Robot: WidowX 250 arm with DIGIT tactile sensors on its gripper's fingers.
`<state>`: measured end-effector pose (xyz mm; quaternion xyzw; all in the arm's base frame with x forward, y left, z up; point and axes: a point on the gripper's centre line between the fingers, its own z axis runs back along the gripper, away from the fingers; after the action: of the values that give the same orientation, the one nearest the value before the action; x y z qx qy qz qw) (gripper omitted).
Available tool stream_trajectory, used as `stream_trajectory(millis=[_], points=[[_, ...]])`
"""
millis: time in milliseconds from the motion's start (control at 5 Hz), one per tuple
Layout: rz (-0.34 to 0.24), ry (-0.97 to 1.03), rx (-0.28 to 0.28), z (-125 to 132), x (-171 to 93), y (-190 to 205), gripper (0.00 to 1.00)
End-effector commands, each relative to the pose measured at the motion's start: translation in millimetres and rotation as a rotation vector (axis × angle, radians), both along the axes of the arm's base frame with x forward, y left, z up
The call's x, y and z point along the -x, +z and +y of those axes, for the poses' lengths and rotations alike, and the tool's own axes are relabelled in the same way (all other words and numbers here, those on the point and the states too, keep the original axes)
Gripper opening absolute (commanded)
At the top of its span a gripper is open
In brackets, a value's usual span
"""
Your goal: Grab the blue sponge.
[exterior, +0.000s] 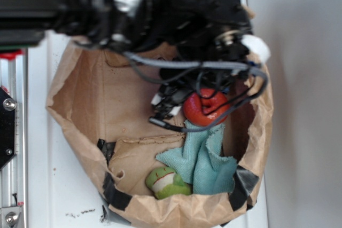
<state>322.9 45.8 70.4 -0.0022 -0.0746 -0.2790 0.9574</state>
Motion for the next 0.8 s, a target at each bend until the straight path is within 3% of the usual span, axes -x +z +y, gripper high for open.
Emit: stream_trajectory(millis=[0,600], points=[[-0.067,-0.040,-0.002,-6,-35,8,1.00],[-0.095,-0.052,-0.044,-21,-43,-8,1.00]])
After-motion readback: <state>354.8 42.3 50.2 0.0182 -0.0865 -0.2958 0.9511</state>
